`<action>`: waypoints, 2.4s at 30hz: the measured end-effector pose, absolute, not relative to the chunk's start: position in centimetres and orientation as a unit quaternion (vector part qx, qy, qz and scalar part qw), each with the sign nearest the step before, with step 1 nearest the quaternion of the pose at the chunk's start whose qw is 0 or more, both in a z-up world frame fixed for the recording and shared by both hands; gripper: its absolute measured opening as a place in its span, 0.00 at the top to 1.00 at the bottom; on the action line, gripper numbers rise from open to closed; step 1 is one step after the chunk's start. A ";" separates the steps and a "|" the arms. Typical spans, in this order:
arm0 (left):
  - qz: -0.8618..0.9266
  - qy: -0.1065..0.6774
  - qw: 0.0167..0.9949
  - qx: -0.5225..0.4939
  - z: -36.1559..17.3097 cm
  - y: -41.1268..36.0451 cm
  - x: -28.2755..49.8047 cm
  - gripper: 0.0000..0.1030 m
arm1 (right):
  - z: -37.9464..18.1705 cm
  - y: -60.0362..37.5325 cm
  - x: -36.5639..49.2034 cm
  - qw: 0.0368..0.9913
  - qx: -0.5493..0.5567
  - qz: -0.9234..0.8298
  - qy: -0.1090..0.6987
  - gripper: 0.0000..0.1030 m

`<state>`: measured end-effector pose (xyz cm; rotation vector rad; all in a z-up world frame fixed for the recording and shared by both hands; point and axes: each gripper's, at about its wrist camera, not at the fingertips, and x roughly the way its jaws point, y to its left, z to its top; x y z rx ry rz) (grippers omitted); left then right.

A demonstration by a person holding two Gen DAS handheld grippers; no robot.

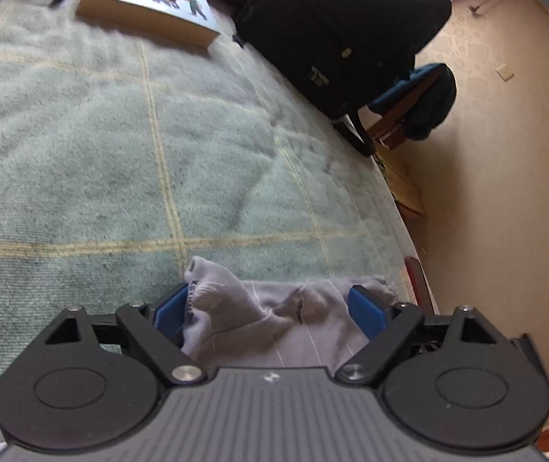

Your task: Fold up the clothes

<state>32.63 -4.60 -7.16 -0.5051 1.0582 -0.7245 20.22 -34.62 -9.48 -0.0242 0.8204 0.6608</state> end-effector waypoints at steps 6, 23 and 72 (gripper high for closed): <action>-0.319 0.458 0.764 -0.323 -7.7 -3.9 34.9 0.12 | -10.0 -35.0 20.4 0.866 0.007 0.309 0.394 0.00; -0.322 0.451 0.815 -0.168 -6.1 -3.1 28.6 0.12 | -10.4 -35.2 20.4 0.867 0.009 0.313 0.388 0.00; -0.321 0.410 0.832 -0.193 -7.8 -4.0 29.4 0.12 | -10.1 -37.7 19.4 0.888 0.030 0.262 0.376 0.00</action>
